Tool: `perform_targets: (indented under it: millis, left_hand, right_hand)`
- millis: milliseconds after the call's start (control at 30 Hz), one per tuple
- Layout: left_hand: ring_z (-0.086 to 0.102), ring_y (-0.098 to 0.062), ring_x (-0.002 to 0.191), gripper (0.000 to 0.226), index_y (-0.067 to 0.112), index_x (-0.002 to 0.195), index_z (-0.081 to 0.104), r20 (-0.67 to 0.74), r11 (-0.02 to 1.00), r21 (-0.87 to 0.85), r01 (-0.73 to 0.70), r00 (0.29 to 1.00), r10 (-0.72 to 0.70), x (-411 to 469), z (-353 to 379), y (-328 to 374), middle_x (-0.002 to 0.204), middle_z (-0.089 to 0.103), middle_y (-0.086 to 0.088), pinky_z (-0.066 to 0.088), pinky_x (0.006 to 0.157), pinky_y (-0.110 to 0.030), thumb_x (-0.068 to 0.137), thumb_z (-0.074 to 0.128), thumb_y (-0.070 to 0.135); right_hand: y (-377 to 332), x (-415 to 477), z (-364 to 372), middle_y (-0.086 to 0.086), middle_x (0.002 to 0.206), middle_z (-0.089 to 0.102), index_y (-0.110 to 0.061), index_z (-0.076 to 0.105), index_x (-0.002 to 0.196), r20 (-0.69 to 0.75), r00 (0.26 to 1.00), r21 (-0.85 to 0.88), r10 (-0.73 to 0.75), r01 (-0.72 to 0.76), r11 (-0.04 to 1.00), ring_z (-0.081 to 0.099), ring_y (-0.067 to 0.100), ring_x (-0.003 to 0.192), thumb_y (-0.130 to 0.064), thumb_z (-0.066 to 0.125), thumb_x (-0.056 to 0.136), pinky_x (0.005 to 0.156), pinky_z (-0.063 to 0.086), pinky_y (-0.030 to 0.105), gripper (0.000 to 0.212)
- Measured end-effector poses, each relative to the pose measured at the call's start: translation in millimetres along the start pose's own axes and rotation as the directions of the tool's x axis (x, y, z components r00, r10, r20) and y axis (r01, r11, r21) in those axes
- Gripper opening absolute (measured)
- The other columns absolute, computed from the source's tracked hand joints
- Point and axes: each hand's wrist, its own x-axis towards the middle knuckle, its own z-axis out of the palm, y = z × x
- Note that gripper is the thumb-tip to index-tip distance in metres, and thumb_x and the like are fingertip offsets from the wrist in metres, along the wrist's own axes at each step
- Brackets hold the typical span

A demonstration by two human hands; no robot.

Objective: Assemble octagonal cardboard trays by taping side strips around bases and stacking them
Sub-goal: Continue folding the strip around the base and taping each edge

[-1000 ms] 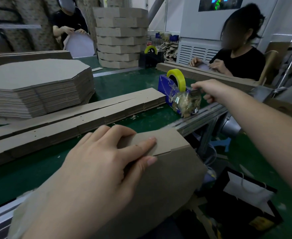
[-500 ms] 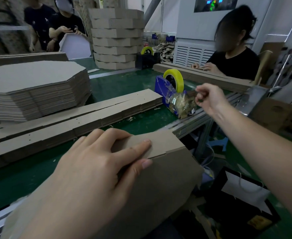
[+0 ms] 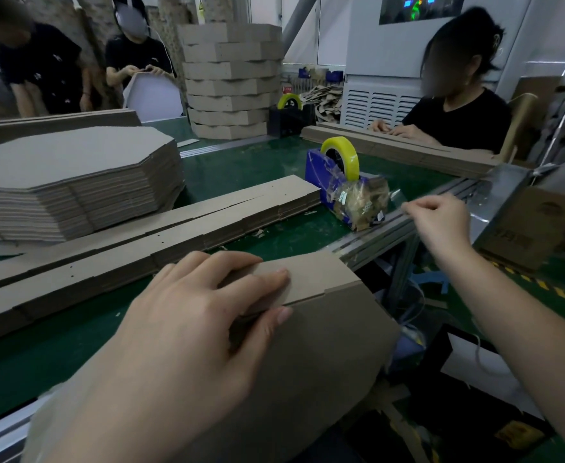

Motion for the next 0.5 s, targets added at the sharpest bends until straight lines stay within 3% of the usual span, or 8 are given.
perform_targets:
  millis: [100,267,367,500]
  left_hand:
    - [0.063,-0.019,0.094,0.038,0.034,0.109,0.071,0.015,1.000,-0.009,-0.007,1.000,0.008,0.5,-0.1,-0.5,0.108,0.066,0.010,0.053,0.073,-0.037,0.085,0.046,0.048]
    - [0.063,-0.020,0.094,0.038,0.034,0.110,0.071,0.020,1.000,-0.016,-0.012,1.000,0.013,0.3,-2.1,-0.8,0.107,0.066,0.009,0.053,0.070,-0.039,0.087,0.045,0.048]
    - [0.063,-0.020,0.094,0.038,0.034,0.110,0.071,0.019,1.000,0.003,-0.009,1.000,0.008,-0.3,-2.4,0.0,0.107,0.066,0.008,0.053,0.071,-0.035,0.087,0.045,0.048]
    - [0.062,-0.021,0.094,0.040,0.032,0.111,0.071,0.026,1.000,0.014,-0.015,1.000,0.014,-3.2,-3.4,0.6,0.108,0.065,0.007,0.052,0.070,-0.037,0.085,0.045,0.046]
  right_hand:
    - [-36.1,-39.5,-10.7,0.007,0.099,0.063,-0.021,0.070,0.079,0.080,0.989,0.145,-0.121,0.109,0.983,0.057,0.019,0.097,-0.024,0.072,0.085,0.091,0.044,0.035,0.007]
    - [-95.9,-135.8,-37.9,-0.010,0.066,0.063,-0.023,0.074,0.080,0.221,0.889,0.534,-0.401,0.233,0.812,0.052,0.002,0.059,-0.029,0.071,0.080,0.055,0.041,0.013,0.007]
    - [-105.0,-187.2,-37.9,-0.012,0.049,0.054,-0.014,0.074,0.074,0.326,0.880,0.692,-0.345,0.026,0.721,0.042,-0.002,0.042,-0.027,0.073,0.074,0.043,0.029,0.007,0.014]
    - [-100.5,-218.5,-19.5,-0.009,0.037,0.048,-0.013,0.076,0.067,0.454,0.882,0.711,-0.124,-0.274,0.648,0.042,-0.001,0.033,-0.025,0.076,0.068,0.040,0.028,0.005,0.012]
